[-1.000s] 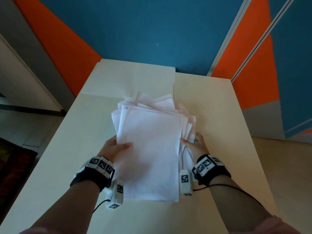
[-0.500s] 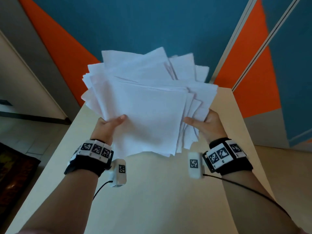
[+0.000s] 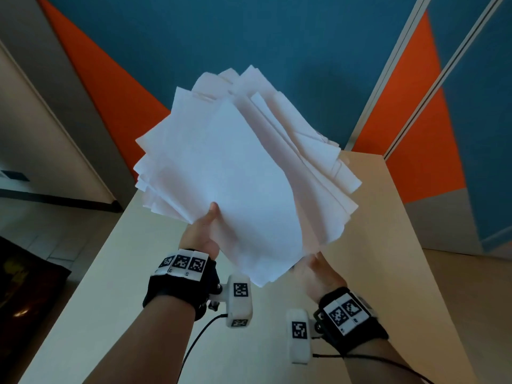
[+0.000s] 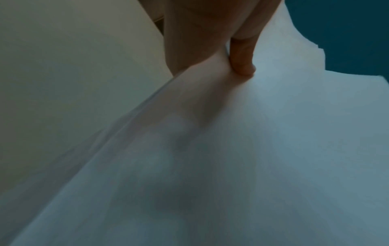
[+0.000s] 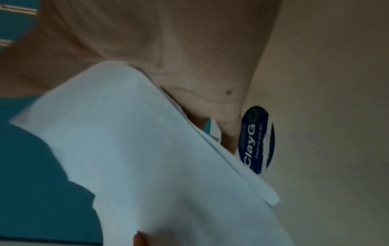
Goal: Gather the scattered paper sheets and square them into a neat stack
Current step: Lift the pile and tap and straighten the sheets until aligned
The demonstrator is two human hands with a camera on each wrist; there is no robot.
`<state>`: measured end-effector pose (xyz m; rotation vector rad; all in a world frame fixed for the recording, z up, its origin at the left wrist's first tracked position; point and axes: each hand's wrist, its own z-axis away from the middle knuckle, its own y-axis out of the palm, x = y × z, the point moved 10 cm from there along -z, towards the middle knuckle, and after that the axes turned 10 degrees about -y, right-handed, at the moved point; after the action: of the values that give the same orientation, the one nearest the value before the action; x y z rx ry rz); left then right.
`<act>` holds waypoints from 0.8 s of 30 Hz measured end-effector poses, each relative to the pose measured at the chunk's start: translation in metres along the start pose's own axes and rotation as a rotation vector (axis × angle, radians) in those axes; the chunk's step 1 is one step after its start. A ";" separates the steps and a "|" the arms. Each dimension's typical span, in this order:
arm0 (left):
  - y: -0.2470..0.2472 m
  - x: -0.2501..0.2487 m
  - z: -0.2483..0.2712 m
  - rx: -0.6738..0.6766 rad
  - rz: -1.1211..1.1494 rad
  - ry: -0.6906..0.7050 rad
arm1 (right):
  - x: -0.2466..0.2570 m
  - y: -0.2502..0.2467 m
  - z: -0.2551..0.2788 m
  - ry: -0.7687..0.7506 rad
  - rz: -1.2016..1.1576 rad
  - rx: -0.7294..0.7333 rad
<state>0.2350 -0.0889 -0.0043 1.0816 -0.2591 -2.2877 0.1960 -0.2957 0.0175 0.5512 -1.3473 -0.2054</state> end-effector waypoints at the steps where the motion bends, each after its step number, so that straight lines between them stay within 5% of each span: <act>1: 0.003 0.003 0.001 0.028 0.017 -0.016 | 0.009 0.009 0.000 -0.039 0.016 0.087; 3: 0.012 0.006 0.006 0.086 0.040 -0.030 | 0.021 0.019 0.000 -0.078 0.119 0.140; 11: 0.033 0.001 0.028 0.324 -0.024 0.056 | 0.072 -0.023 -0.013 -0.205 0.227 -0.283; 15: -0.019 -0.040 0.034 0.444 0.179 0.158 | 0.087 -0.054 -0.003 -0.109 0.332 -0.302; 18: -0.028 -0.045 0.042 0.514 -0.056 0.138 | 0.076 -0.082 0.004 0.025 0.400 -0.315; 21: -0.021 -0.024 0.035 0.367 -0.455 0.016 | 0.060 -0.090 0.006 0.102 0.505 -0.295; 24: -0.020 -0.029 0.031 0.235 -0.497 0.100 | 0.061 -0.090 0.005 0.051 0.604 -0.344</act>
<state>0.2179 -0.0577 0.0263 1.5140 -0.2438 -2.6731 0.2203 -0.4013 0.0272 -0.1477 -1.3337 0.0740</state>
